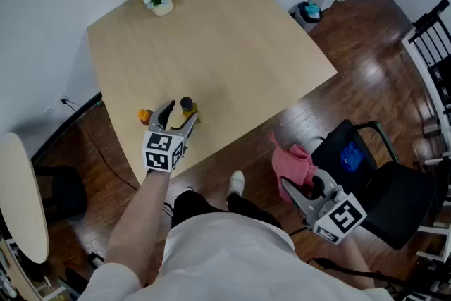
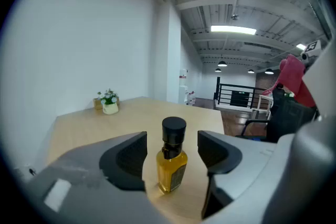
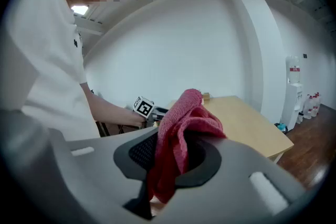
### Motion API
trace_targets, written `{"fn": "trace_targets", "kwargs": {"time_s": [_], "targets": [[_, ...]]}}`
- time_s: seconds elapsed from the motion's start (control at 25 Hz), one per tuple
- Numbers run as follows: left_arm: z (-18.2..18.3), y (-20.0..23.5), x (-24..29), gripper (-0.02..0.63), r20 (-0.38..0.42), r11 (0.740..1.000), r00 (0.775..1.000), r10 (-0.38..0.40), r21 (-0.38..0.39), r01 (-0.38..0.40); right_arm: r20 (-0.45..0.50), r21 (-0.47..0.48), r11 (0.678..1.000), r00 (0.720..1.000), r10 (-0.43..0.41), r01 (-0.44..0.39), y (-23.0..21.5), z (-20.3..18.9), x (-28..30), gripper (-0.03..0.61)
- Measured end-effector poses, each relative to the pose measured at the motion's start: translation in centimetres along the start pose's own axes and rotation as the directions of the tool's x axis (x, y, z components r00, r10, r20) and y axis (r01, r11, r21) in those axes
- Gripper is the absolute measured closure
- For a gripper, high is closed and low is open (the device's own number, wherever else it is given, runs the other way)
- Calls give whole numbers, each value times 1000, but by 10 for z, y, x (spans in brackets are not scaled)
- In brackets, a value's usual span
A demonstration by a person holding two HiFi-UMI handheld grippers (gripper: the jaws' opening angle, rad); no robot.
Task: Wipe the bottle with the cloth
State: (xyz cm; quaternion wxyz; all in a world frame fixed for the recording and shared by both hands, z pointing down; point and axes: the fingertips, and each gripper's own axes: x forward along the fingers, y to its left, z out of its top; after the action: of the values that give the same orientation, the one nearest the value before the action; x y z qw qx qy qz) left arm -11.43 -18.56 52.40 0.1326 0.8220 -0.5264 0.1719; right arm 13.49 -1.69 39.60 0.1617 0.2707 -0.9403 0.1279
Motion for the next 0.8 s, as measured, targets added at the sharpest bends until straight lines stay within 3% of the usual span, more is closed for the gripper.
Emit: {"fn": "trace_targets", "kwargs": {"time_s": [0.12, 0.32, 0.56, 0.8], "targets": [[-9, 1, 21, 319, -20, 1000, 1000, -21, -15, 21, 1, 4, 1000, 1000, -3, 3, -13, 1, 5, 500], [-8, 1, 41, 447, -22, 999, 999, -45, 15, 46, 2, 11, 1000, 1000, -20, 20, -28, 8, 13, 500], [2, -5, 40, 463, -21, 994, 996, -92, 54, 93, 16, -27, 999, 999, -41, 42, -38, 27, 32, 500], [56, -32, 7, 463, 39, 974, 980, -197, 124, 191, 77, -96, 995, 997, 23, -15, -27, 80, 81, 500]]}}
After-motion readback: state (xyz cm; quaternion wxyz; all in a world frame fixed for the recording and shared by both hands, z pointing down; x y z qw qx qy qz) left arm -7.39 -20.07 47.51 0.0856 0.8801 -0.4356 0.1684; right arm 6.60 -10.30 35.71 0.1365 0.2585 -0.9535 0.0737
